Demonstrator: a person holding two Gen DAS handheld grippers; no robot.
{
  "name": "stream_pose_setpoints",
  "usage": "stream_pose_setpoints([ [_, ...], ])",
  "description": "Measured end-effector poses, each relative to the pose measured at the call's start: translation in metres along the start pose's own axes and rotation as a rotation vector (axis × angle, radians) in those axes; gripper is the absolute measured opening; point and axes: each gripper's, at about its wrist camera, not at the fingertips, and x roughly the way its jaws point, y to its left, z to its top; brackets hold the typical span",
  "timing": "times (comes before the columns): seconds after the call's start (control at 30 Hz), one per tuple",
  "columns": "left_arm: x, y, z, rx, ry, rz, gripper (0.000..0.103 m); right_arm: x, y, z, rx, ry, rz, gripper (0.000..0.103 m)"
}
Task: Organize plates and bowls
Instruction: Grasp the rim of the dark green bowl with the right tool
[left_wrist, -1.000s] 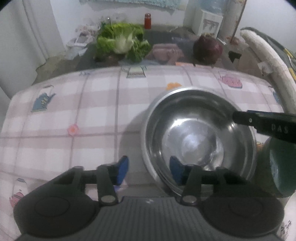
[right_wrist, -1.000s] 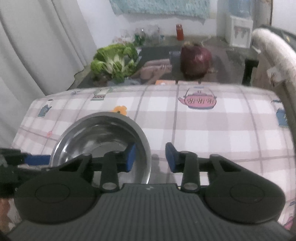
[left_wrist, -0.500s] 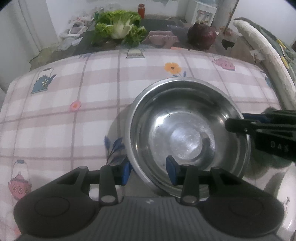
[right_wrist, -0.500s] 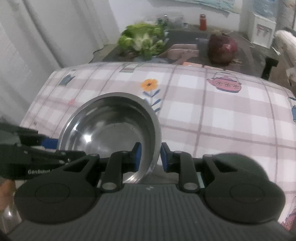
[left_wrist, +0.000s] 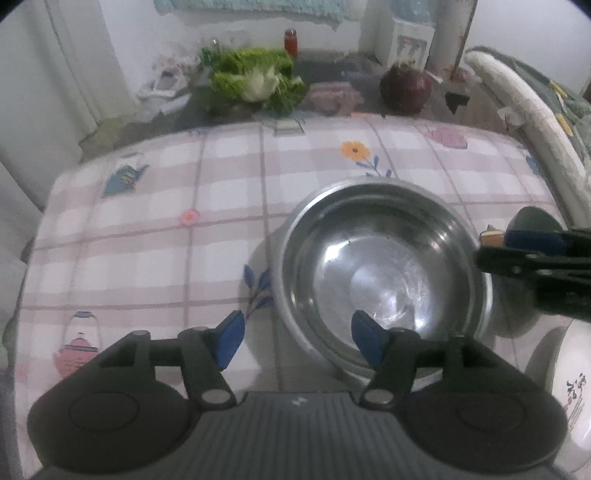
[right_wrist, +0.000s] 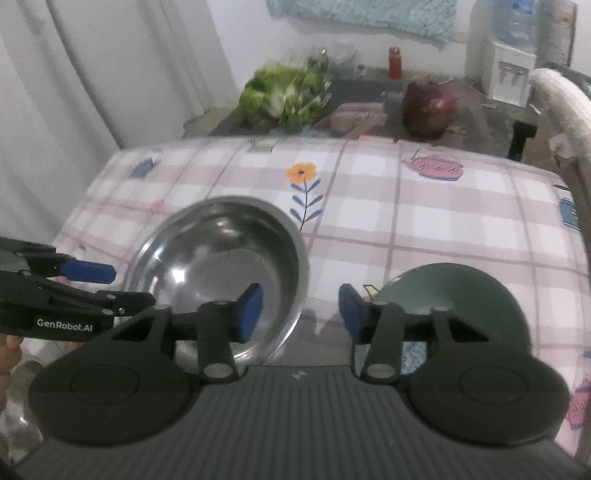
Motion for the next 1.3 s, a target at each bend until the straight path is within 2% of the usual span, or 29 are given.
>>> stream_pose_setpoints([
  [0.1,-0.019,0.001,-0.002,0.005,-0.043,-0.013,0.068,-0.023,-0.008,-0.007,0.036,-0.043,0.013,0.051],
  [0.2,-0.039,-0.008,-0.003,0.041,-0.103,-0.034,0.074,-0.05,-0.02,-0.016,0.084,-0.08,0.029,0.053],
  [0.3,-0.054,-0.025,0.001,0.081,-0.155,-0.095,0.077,-0.078,-0.033,-0.025,0.112,-0.123,0.02,0.053],
  [0.47,-0.065,-0.064,0.011,0.132,-0.188,-0.223,0.077,-0.109,-0.057,-0.039,0.133,-0.162,-0.041,0.053],
  [0.6,-0.058,-0.1,0.017,0.154,-0.175,-0.278,0.076,-0.116,-0.083,-0.047,0.169,-0.158,-0.068,0.053],
  [0.73,-0.039,-0.13,0.025,0.172,-0.147,-0.292,0.067,-0.115,-0.107,-0.057,0.23,-0.152,-0.052,0.053],
  [0.87,-0.019,-0.15,0.025,0.189,-0.093,-0.248,0.049,-0.103,-0.119,-0.064,0.25,-0.132,-0.035,0.051],
  [0.93,-0.01,-0.156,0.025,0.181,-0.053,-0.248,0.045,-0.098,-0.124,-0.066,0.254,-0.126,-0.04,0.05],
  [1.0,-0.002,-0.162,0.025,0.187,-0.025,-0.248,0.041,-0.091,-0.129,-0.065,0.26,-0.123,-0.027,0.046],
  [1.13,0.012,-0.17,0.021,0.195,0.002,-0.187,0.033,-0.08,-0.139,-0.065,0.286,-0.114,-0.019,0.036],
  [1.3,0.015,-0.172,0.024,0.174,0.001,-0.171,0.024,-0.061,-0.144,-0.067,0.305,-0.085,0.006,0.02],
])
